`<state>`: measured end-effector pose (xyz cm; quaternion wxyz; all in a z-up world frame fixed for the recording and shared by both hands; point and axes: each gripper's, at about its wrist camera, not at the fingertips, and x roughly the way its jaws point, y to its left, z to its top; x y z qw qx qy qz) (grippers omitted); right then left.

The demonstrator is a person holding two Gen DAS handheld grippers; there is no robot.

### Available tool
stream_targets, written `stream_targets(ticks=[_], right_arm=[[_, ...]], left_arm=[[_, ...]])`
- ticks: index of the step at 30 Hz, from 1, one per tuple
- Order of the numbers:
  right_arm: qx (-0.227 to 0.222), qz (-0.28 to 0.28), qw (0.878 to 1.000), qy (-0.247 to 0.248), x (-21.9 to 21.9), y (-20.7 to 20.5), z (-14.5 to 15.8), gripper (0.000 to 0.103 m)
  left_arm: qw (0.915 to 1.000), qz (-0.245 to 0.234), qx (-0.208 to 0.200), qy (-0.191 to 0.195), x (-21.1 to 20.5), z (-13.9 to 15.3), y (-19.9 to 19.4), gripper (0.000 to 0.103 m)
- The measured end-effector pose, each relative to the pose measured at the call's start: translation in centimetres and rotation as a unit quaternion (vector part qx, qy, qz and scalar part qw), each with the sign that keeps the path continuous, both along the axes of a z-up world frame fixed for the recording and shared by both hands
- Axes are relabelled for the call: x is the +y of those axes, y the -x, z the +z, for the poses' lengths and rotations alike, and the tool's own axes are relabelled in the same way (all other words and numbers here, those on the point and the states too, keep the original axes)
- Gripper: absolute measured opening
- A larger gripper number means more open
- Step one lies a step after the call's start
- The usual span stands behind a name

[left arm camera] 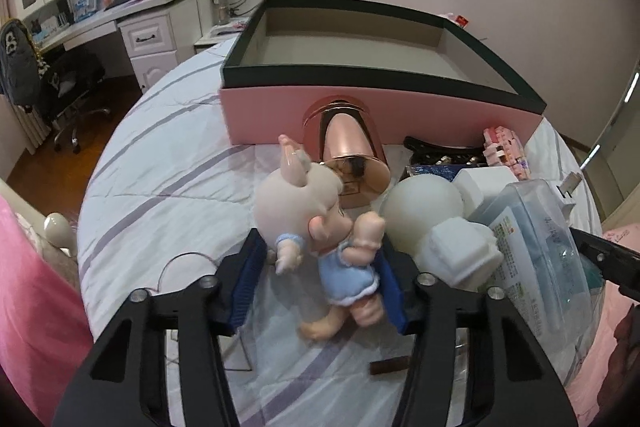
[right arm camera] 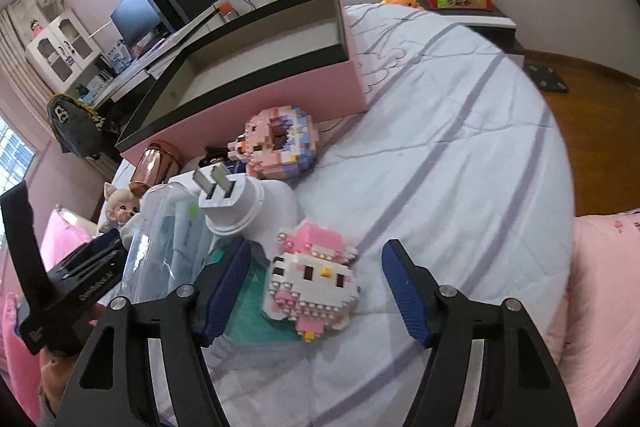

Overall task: Organize rigid objects
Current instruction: 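Close the left gripper on the doll while the right gripper grasps the Hello Kitty block figure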

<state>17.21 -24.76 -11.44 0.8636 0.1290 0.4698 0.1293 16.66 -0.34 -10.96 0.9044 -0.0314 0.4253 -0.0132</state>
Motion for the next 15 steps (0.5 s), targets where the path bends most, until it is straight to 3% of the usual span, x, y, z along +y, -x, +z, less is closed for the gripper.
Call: stream_targets(ticks=[2, 3, 4, 6, 15], right_arm=[[0.005, 0.003, 1.000, -0.008, 0.18, -0.19, -0.06, 0.069], [0.006, 0.005, 1.000, -0.005, 0.29, -0.13, 0.03, 0.068], [0.007, 0.007, 1.000, -0.006, 0.39, 0.01, 0.14, 0.060], [0.006, 0.011, 1.000, -0.008, 0.63, 0.51, 0.49, 0.056], [0.017, 0.007, 1.000, -0.021, 0.66, 0.31, 0.07, 0.062]], left_arm=[[1.0000, -0.002, 0.001, 0.004, 0.20, -0.12, 0.20, 0.050], [1.0000, -0.006, 0.001, 0.006, 0.24, -0.09, 0.25, 0.042], [0.9999, -0.009, 0.002, 0.004, 0.24, 0.03, 0.37, 0.040], [0.9999, -0.014, 0.004, 0.004, 0.37, 0.11, 0.62, 0.038], [0.9997, -0.021, 0.008, 0.001, 0.22, 0.15, 0.37, 0.038]])
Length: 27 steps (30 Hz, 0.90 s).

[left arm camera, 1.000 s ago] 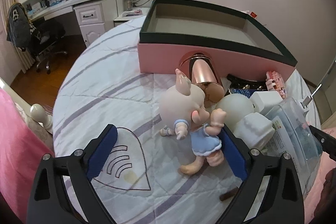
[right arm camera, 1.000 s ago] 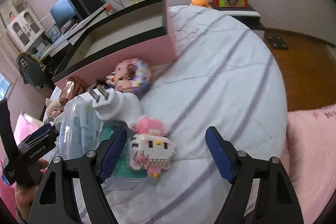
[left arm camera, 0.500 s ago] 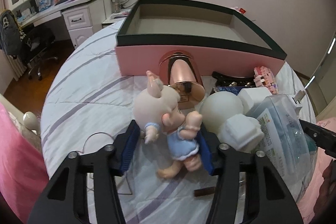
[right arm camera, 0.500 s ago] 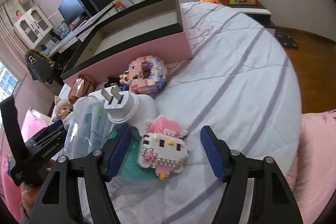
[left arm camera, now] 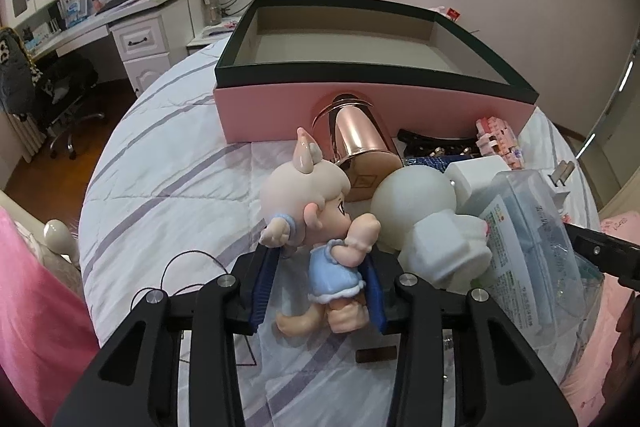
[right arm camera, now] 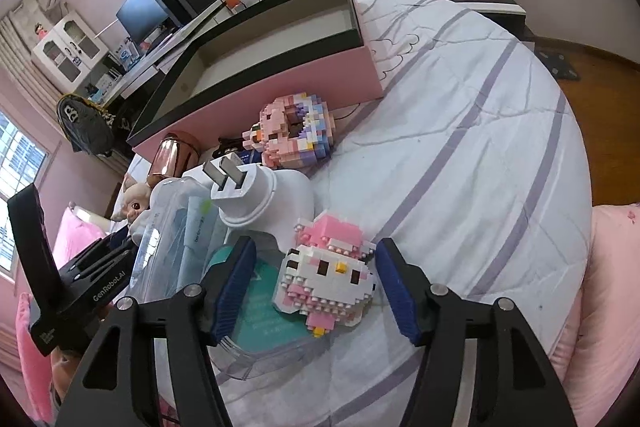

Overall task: Organize rigid objects
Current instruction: 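Close the left gripper on the doll while the right gripper grasps the Hello Kitty block figure, then lift the doll with the left gripper while the right gripper carries Hello Kitty into the box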

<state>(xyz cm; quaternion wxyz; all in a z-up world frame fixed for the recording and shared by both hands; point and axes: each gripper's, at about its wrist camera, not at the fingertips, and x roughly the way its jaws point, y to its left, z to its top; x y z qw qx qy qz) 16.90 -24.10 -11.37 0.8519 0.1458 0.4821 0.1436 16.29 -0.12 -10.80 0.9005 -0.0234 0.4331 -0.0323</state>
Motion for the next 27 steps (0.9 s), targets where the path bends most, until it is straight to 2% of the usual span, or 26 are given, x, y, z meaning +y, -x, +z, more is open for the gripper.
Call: stream_targets(ticks=[3, 8, 11, 13, 15, 20, 25, 27], right_arm=[[0.006, -0.011, 1.000, -0.019, -1.0, 0.3, -0.2, 0.059], [0.005, -0.014, 1.000, -0.019, -1.1, -0.4, -0.3, 0.059], [0.018, -0.015, 0.999, -0.046, -1.3, -1.2, -0.7, 0.057], [0.024, -0.019, 0.998, -0.056, -1.7, -1.1, -0.7, 0.048], [0.032, -0.020, 0.996, -0.078, -2.1, -0.8, -1.0, 0.045], [0.026, -0.026, 0.997, -0.072, -2.0, 0.1, -0.7, 0.044], [0.037, -0.038, 0.994, -0.095, -2.6, 0.3, -1.5, 0.044], [0.031, -0.031, 0.997, -0.071, -1.9, 0.0, -1.3, 0.044]], left_arm=[[1.0000, -0.004, 0.002, 0.002, 0.3, 0.0, 0.3, 0.038], [0.9999, -0.005, 0.000, -0.011, -0.2, -0.1, 0.4, 0.038], [1.0000, -0.005, 0.002, -0.007, -0.1, 0.0, 0.3, 0.038], [1.0000, -0.005, 0.003, -0.003, 0.1, 0.0, 0.4, 0.038], [1.0000, -0.006, 0.003, -0.003, 0.2, 0.1, 0.4, 0.038], [0.9999, -0.007, 0.002, -0.009, -0.1, 0.0, 0.4, 0.038], [0.9999, -0.007, 0.002, -0.011, 0.0, 0.1, 0.4, 0.038], [0.9999, -0.007, 0.002, -0.013, 0.0, 0.1, 0.4, 0.038]])
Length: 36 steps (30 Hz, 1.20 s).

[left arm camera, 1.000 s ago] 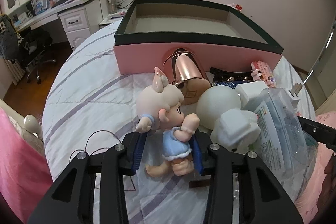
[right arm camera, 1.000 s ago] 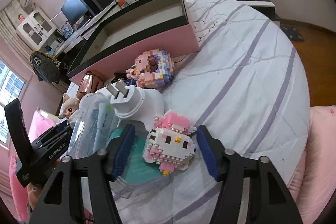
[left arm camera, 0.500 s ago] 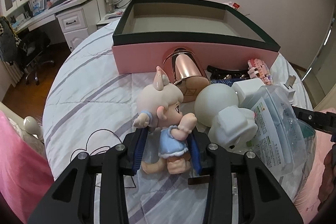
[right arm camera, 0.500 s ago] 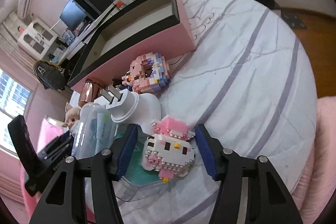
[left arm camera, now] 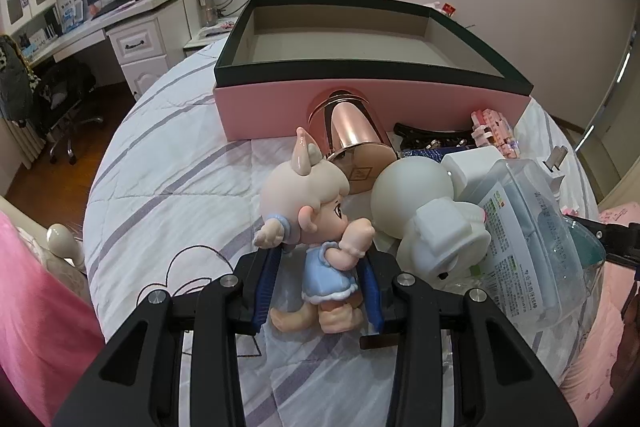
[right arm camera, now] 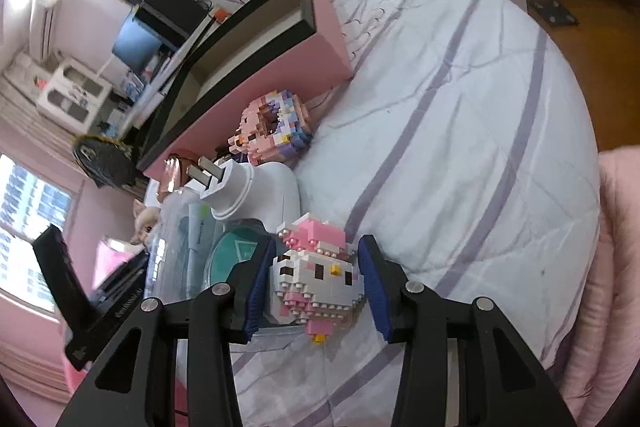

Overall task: Organize rigid objects
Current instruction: 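Lift the doll with the left gripper while the right gripper carries Hello Kitty into the box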

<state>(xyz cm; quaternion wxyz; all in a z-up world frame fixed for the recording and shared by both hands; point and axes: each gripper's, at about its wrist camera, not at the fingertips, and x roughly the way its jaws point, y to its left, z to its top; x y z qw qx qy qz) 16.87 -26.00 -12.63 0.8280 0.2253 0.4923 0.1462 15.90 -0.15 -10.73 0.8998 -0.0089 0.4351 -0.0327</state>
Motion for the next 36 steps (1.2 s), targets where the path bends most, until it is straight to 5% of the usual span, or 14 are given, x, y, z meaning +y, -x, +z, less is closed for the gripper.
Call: stream_targets(ticks=[13, 23, 30, 36], right_arm=[[-0.044, 0.007, 0.999, 0.031, 0.4, 0.6, 2.9, 0.043], [-0.098, 0.023, 0.994, 0.050, 1.2, -0.9, 7.3, 0.044], [-0.152, 0.057, 0.984, 0.073, 4.1, -5.6, 11.8, 0.044], [-0.147, 0.070, 0.983, 0.086, 6.3, -11.9, 11.6, 0.044]], left_arm=[[0.9996, 0.018, -0.017, 0.014, 2.1, 1.8, 0.8, 0.037], [0.9980, 0.025, -0.059, 0.006, 3.5, 6.7, 0.5, 0.037], [0.9945, 0.022, -0.102, 0.003, 3.2, 11.4, -3.1, 0.037], [0.9944, 0.018, -0.103, 0.012, 2.6, 12.8, -8.7, 0.037]])
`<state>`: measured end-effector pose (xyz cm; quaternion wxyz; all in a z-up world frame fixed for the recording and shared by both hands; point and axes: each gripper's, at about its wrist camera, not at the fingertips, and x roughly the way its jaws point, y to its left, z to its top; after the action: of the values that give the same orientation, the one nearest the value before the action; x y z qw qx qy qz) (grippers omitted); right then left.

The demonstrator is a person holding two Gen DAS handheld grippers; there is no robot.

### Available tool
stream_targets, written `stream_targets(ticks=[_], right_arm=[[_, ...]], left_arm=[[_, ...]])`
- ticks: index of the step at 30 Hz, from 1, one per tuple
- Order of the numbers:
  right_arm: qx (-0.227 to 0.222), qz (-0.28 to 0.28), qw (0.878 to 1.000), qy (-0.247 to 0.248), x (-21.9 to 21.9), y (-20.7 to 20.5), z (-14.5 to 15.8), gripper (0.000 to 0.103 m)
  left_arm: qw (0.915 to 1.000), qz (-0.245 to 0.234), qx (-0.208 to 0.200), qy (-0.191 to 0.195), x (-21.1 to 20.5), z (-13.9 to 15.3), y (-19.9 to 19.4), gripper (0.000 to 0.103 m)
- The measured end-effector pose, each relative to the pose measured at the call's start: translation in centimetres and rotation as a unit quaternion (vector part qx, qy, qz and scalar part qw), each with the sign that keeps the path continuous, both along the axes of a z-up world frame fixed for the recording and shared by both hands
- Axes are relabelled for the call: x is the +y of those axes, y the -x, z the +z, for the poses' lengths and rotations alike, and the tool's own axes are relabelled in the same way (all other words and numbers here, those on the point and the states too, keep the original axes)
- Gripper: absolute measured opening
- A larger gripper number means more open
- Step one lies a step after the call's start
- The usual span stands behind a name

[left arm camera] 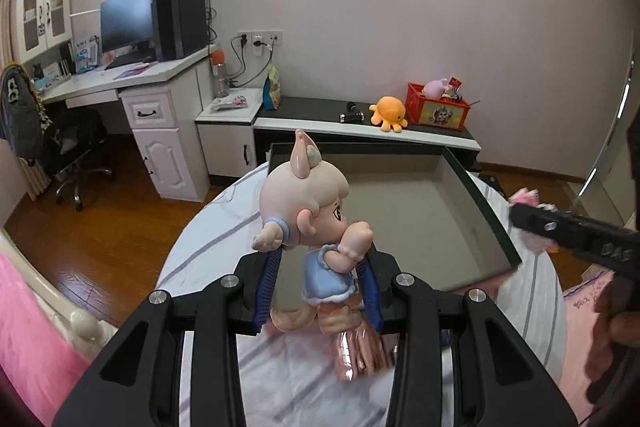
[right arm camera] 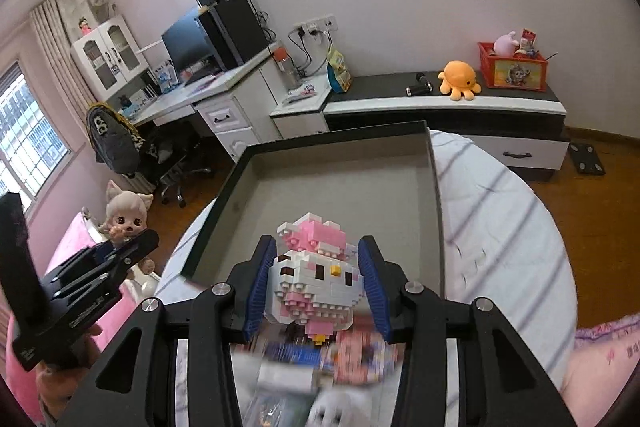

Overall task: Organize rigid objects
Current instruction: 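Lift the doll with the left gripper while the right gripper carries Hello Kitty into the box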

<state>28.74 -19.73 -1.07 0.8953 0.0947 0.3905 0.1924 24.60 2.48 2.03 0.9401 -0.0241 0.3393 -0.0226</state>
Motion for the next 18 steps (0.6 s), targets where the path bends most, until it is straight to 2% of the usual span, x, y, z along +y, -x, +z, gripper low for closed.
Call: stream_targets(ticks=[6, 14, 18], right_arm=[[0.036, -0.006, 0.999, 0.018, 0.7, -5.2, -3.2, 0.044], [0.072, -0.003, 0.996, 0.051, 1.9, -8.2, -6.5, 0.044], [0.081, -0.002, 0.995, 0.061, 2.2, -8.5, -7.2, 0.045]], left_arm=[[0.9997, -0.004, 0.026, -0.001, -1.5, -1.7, -5.1, 0.037], [0.9977, -0.008, 0.068, -0.005, -2.5, -5.4, -10.0, 0.037], [0.9957, -0.011, 0.092, -0.004, -2.6, -7.2, -10.8, 0.038]])
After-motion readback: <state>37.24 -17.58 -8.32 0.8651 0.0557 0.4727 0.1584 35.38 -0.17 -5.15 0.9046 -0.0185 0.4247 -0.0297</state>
